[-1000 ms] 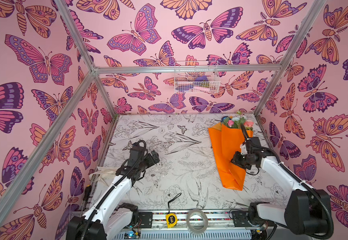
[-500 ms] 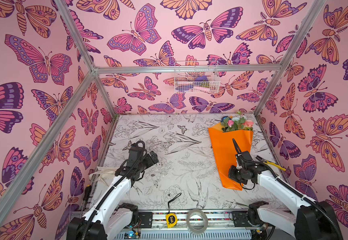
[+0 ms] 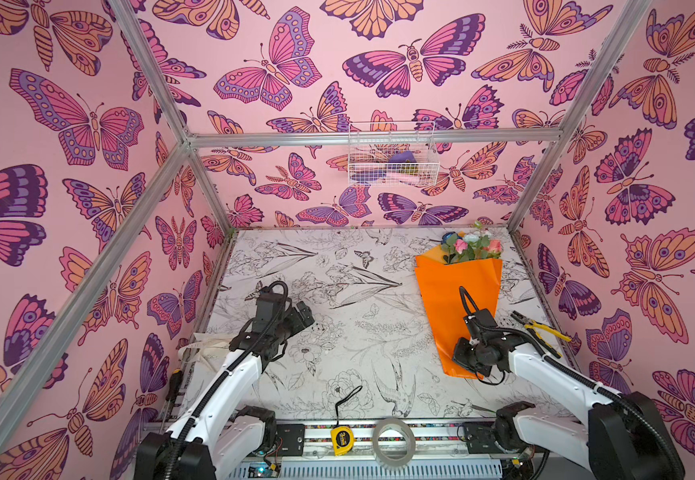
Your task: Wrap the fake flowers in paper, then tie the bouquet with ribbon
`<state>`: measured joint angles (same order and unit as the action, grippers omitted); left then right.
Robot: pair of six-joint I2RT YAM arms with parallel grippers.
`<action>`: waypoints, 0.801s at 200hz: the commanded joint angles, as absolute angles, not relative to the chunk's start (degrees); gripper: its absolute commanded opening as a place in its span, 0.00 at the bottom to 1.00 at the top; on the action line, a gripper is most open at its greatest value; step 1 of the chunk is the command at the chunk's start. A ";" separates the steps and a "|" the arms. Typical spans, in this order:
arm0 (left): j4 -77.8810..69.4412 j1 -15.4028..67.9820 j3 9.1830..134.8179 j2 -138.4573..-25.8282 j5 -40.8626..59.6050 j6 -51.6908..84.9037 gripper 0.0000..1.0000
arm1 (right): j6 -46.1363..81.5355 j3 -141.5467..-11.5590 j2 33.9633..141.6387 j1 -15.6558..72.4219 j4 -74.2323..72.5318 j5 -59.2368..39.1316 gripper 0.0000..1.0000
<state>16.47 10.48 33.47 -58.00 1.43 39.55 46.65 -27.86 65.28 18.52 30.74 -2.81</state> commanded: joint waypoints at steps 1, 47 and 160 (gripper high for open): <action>18.42 9.11 33.60 -59.24 -1.05 41.15 1.00 | 48.48 -28.12 66.72 20.10 37.11 -0.03 0.09; 21.97 3.07 35.75 -64.29 -3.94 42.97 1.00 | 47.85 -30.48 64.35 20.39 36.59 -3.07 0.16; 20.29 -4.11 41.35 -80.91 -3.22 43.72 0.80 | 43.46 -40.09 62.70 20.37 39.92 -1.13 0.30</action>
